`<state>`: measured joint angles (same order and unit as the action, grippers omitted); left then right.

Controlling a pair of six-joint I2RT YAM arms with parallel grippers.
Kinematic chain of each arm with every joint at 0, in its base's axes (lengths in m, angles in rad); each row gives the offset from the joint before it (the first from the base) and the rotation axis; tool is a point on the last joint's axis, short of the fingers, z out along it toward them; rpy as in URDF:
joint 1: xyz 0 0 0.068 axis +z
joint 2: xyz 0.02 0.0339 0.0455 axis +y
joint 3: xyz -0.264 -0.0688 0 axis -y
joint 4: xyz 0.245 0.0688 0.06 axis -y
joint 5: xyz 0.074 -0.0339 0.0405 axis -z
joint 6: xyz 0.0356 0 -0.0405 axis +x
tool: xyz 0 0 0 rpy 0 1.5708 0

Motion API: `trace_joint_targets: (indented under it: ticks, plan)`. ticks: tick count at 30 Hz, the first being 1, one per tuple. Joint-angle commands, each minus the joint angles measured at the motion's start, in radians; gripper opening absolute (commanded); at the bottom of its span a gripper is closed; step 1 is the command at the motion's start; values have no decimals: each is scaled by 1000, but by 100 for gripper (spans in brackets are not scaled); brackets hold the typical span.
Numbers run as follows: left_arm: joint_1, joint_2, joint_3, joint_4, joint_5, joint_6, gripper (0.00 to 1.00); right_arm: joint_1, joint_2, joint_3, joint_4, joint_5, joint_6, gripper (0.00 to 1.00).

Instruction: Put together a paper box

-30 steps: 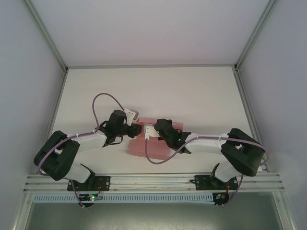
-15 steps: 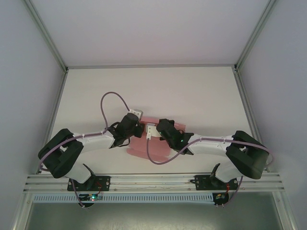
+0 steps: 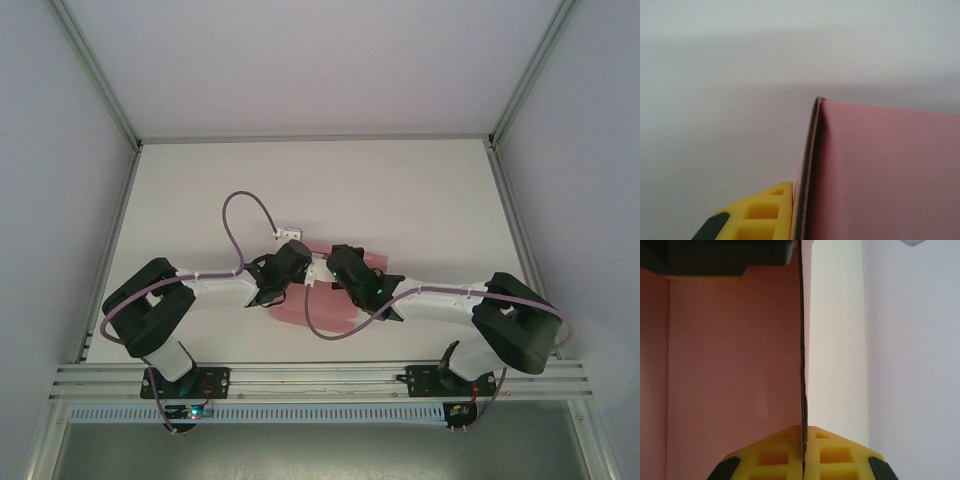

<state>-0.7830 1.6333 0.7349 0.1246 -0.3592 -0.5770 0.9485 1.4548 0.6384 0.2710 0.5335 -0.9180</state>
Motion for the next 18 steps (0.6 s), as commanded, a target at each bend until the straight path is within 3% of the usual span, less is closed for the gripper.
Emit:
trace_joint_targets:
  ticks: [1,3,5,7,10,13,18]
  plan:
    - [86,94,-51,-394,-342,-214,4,-9,-25,-14,-124,23,27,0]
    - [86,109,-60,-411,-333,-227,4,-19,-29,-11,-145,21,35,0]
    - [87,126,-65,-424,-321,-246,13,-28,-27,-11,-148,30,41,0]
    - [88,146,-57,-456,-324,-273,14,-38,-23,-9,-153,34,45,0]
    - [87,160,-50,-463,-315,-262,13,-49,-19,-4,-164,34,53,0]
    - [89,141,-70,-417,-304,-256,0,-57,-15,-3,-168,31,59,0]
    - [91,114,-61,-454,-335,-250,0,-67,-15,-2,-180,39,63,0]
